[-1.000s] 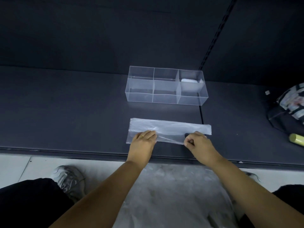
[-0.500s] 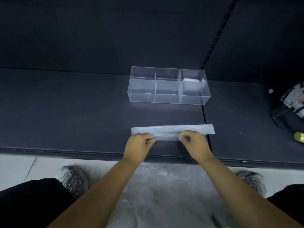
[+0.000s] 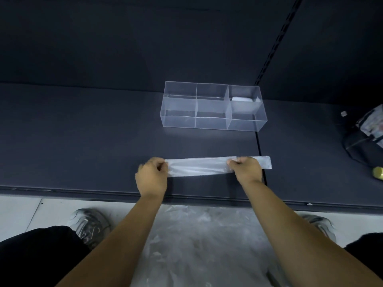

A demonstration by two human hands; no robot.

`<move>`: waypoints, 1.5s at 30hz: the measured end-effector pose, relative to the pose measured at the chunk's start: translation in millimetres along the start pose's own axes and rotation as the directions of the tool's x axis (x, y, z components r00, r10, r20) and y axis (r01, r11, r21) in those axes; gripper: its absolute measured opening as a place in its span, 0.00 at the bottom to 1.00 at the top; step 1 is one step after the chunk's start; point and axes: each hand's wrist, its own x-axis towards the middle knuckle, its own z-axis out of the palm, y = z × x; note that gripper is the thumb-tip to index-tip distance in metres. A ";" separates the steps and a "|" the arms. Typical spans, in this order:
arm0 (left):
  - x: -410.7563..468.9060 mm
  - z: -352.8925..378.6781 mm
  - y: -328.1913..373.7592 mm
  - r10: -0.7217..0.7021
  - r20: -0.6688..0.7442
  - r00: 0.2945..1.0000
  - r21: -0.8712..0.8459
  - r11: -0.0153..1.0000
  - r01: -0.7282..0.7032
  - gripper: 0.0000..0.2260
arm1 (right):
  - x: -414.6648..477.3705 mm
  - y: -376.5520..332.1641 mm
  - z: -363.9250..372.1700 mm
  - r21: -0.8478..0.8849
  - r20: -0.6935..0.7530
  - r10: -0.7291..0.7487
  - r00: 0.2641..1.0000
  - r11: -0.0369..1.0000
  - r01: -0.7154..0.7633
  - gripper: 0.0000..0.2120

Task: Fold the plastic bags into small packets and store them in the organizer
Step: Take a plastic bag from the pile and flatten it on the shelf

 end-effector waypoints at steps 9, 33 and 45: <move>-49.7 47.0 0.0 0.420 0.333 0.844 0.321 0.791 -0.520 0.26 | -3.3 -6.6 2.1 -0.052 -0.041 0.044 0.998 0.998 -0.046 0.11; -51.4 53.1 -10.3 0.403 0.390 0.828 0.474 0.683 -0.556 0.36 | 18.4 82.0 -55.2 -0.546 0.021 -0.353 0.936 0.780 0.306 0.30; -51.3 50.6 -8.9 0.385 0.421 0.821 0.497 0.659 -0.564 0.41 | 46.2 53.7 -77.7 -0.456 -0.053 -0.281 0.958 0.860 0.226 0.07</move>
